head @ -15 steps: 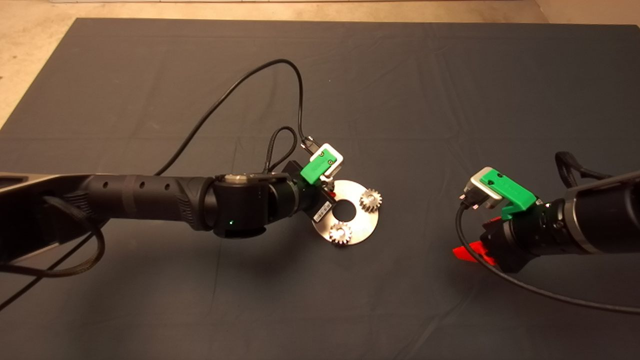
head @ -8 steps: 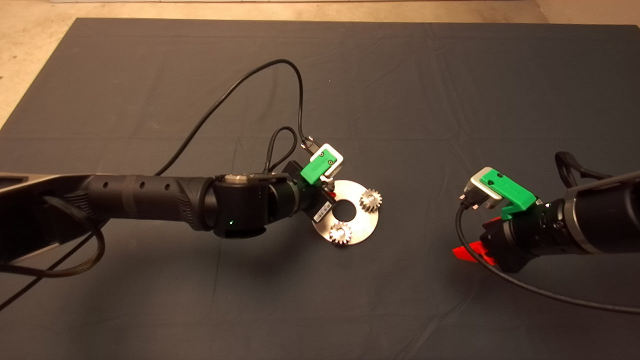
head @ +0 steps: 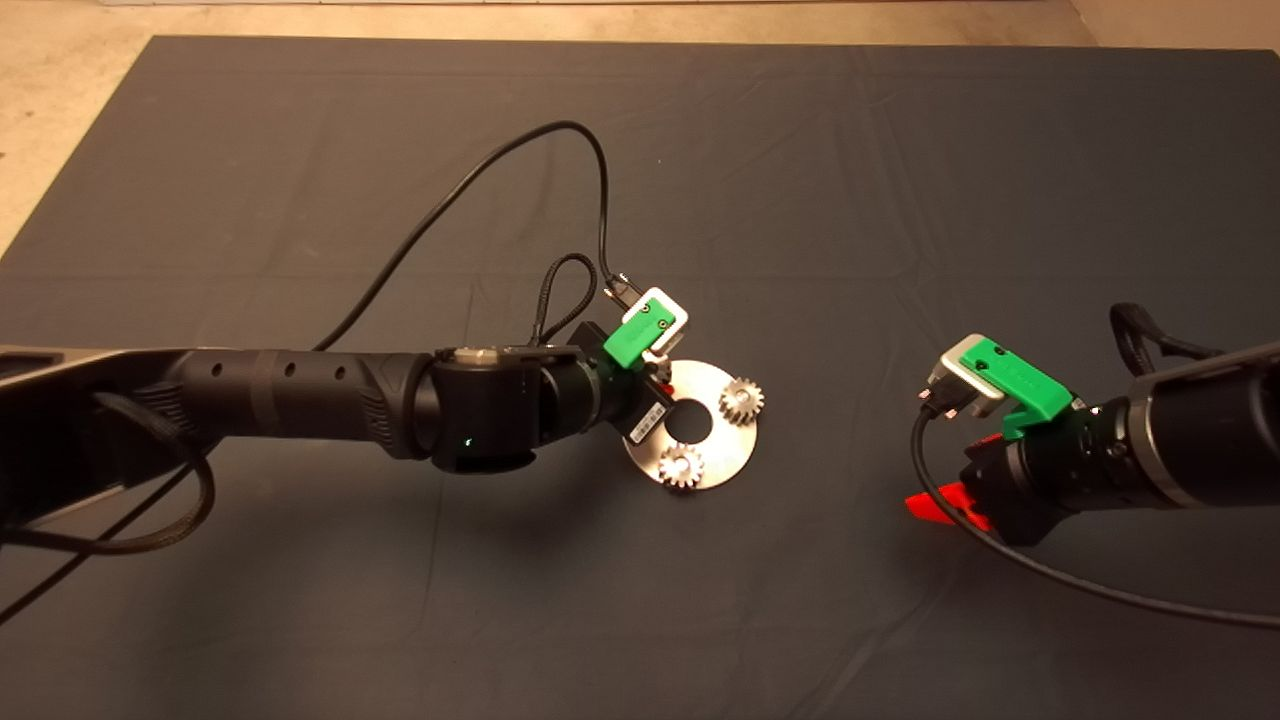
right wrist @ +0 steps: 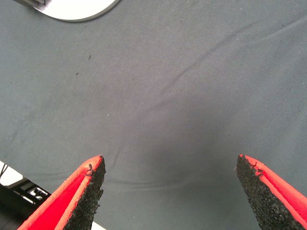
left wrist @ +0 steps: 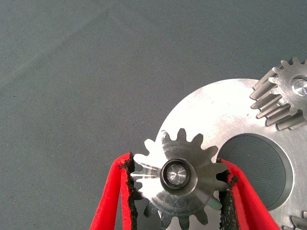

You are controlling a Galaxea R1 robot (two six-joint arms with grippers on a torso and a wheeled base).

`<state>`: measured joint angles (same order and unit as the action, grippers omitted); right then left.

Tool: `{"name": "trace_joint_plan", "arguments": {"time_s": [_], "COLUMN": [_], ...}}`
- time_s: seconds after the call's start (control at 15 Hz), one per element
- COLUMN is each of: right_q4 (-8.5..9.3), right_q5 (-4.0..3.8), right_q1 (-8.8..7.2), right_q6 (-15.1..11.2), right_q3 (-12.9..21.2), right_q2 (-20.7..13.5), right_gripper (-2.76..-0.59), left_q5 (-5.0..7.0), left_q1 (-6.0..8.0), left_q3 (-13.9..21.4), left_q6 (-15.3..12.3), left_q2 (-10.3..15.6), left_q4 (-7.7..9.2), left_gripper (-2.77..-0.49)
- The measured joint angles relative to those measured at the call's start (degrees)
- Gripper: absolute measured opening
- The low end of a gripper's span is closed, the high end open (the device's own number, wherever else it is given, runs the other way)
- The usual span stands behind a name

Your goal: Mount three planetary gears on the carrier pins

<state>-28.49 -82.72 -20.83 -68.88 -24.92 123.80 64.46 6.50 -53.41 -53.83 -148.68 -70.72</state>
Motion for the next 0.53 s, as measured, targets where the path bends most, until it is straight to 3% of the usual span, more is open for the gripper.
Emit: {"name": "trace_joint_plan", "arguments": {"time_s": [0.53], "right_q4": [0.00], "right_q5": [-0.02], "right_q1": [0.00], "right_q6": [0.0], "right_q3": [0.0], "right_q2": [0.0], "right_gripper": [-1.33], "left_q5": [-0.36], "left_q1": [0.00], "left_q3": [-0.1], "left_q6": [0.0], "left_q2": [0.1], "left_q4": [0.16], "left_gripper": [-2.52]}}
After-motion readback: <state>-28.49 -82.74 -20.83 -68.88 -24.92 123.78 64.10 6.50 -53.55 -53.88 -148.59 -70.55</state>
